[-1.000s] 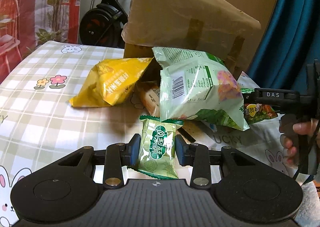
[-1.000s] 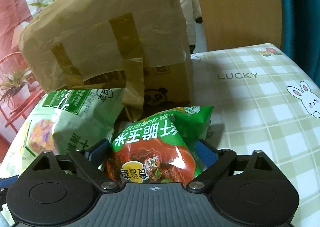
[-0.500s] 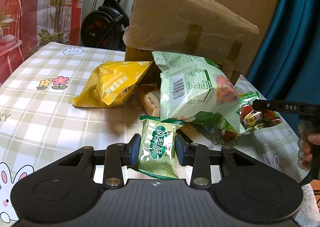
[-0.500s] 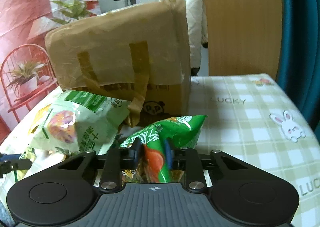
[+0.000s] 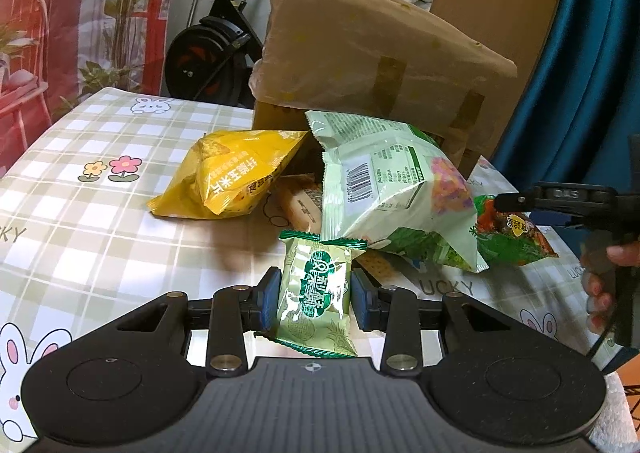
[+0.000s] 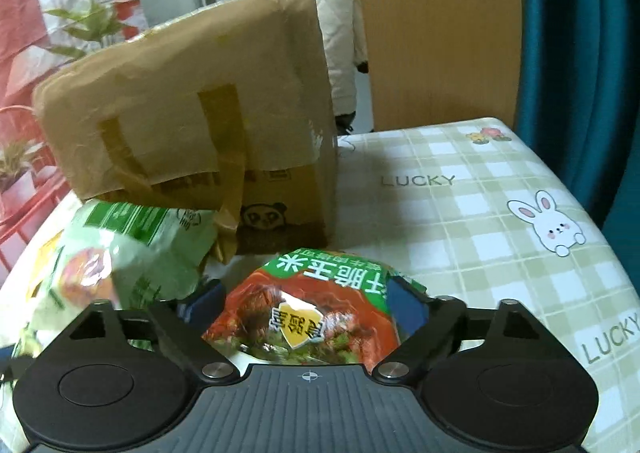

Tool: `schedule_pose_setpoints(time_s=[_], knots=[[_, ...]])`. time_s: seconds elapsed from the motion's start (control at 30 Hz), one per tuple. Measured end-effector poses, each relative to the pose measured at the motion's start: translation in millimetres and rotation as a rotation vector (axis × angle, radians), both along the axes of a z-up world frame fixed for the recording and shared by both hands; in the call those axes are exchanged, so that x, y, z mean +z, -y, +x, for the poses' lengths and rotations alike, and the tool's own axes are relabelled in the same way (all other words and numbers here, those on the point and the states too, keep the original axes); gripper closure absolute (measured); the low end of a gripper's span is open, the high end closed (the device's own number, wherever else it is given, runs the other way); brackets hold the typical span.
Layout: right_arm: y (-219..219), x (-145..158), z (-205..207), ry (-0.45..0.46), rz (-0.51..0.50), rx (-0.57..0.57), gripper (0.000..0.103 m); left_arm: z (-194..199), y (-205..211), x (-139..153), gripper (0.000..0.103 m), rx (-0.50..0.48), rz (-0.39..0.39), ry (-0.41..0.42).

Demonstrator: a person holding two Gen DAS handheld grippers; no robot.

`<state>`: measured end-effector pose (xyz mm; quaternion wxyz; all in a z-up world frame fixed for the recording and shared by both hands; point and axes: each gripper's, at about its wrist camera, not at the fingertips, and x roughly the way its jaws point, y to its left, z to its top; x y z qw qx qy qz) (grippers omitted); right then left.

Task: Organize snacks
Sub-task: 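Grasp the green-and-red snack bag with the right tool while the left tool holds the green packet, then carry both held snacks up over the box and open both tools to drop them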

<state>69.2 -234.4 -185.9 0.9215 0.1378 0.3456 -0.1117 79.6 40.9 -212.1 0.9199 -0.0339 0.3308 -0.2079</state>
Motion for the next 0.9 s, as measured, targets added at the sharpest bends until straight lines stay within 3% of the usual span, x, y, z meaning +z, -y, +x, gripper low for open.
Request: schedule_pose_setpoints(time_s=[0.17, 0.4, 0.6, 0.9], knots=[[11, -15, 23, -0.053, 0.082, -0.083, 0.007, -1, -3, 2, 0.064, 0.014, -0.003, 0.003], [15, -28, 42, -0.127, 0.116, -0.096, 0.007, -2, -3, 1, 0.064, 0.030, -0.005, -0.004], [19, -32, 26, -0.070, 0.151, -0.067, 0.019, -2, -6, 1, 0.064, 0.044, -0.002, -0.005], [23, -24, -26, -0.008, 0.084, -0.073, 0.022, -6, -8, 6, 0.064, 0.056, -0.002, 0.011]])
